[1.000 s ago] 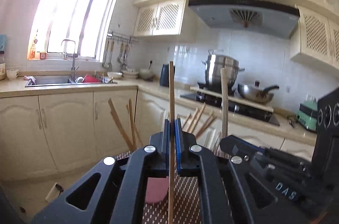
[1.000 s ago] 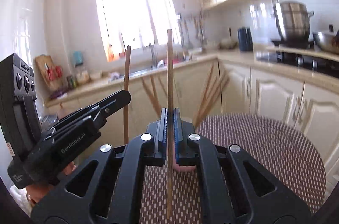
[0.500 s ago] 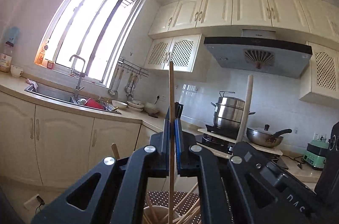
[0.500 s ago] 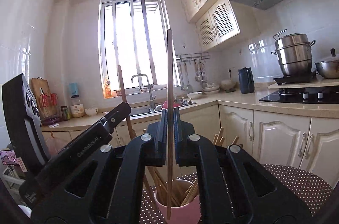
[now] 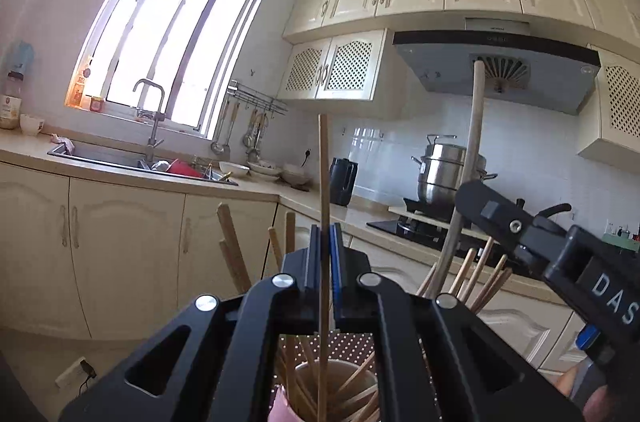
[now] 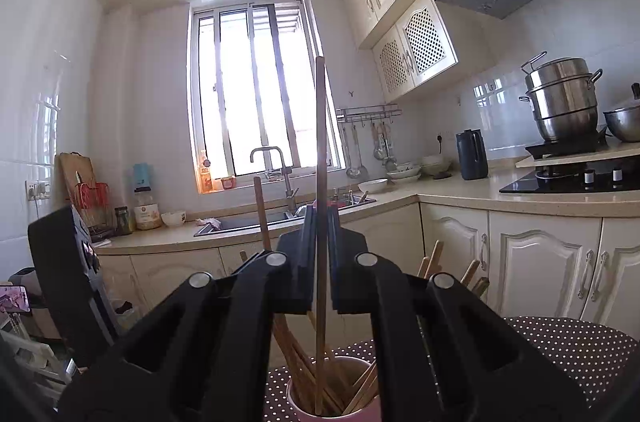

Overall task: Organize utensils
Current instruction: 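Lift both chopsticks and lower them into the pink cup, then open both tools over the pink cup and pull them back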

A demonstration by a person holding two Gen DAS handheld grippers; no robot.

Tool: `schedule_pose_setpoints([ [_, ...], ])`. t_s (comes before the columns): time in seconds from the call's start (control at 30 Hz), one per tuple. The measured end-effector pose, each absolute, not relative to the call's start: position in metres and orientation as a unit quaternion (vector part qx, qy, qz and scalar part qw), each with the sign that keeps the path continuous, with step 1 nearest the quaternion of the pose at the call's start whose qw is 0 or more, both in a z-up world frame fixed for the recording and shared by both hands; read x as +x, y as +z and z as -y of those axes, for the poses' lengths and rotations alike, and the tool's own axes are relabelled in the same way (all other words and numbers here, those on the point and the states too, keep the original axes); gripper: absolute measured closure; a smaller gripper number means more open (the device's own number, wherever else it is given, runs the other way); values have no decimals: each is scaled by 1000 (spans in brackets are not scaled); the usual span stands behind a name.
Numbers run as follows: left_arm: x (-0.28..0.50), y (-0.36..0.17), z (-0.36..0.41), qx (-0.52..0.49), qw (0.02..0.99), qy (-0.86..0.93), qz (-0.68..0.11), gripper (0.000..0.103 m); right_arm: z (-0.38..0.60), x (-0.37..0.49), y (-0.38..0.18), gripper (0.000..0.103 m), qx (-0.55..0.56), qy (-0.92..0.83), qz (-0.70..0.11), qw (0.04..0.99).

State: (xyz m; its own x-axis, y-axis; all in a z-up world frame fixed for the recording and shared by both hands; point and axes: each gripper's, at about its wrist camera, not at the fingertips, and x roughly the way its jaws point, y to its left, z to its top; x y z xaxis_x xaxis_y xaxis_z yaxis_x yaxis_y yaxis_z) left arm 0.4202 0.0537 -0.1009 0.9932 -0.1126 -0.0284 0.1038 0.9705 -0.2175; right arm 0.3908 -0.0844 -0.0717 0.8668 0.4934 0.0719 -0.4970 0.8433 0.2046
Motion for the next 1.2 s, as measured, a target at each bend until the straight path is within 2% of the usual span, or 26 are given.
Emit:
schedule_pose_setpoints([
  [0.17,419,-114,-55,-93,990,-81,-62,97,82,387,-81,97,98,259,-4,961],
  [0.2,416,-114,-55,-88,992,-74,-61,93,82,388,-82,97,99,260,-8,960],
  [0.23,415,-113,-56,-87,992,-71,-64,78,82,387,-84,97,99,258,-11,961],
  [0.27,412,-112,-58,-87,991,-72,-67,67,82,387,-87,97,96,258,-14,961],
  [0.33,406,-110,-61,-86,992,-67,-62,65,80,386,-92,97,91,255,-19,962],
  [0.63,392,-112,-78,-78,993,-50,-75,42,71,387,-115,97,66,249,-47,965],
  [0.93,382,-116,-75,-39,995,-35,-86,37,63,383,-136,97,45,240,-69,967],
  [1.2,372,-115,-74,-34,995,-17,-96,33,69,370,-131,95,51,224,-76,970],
])
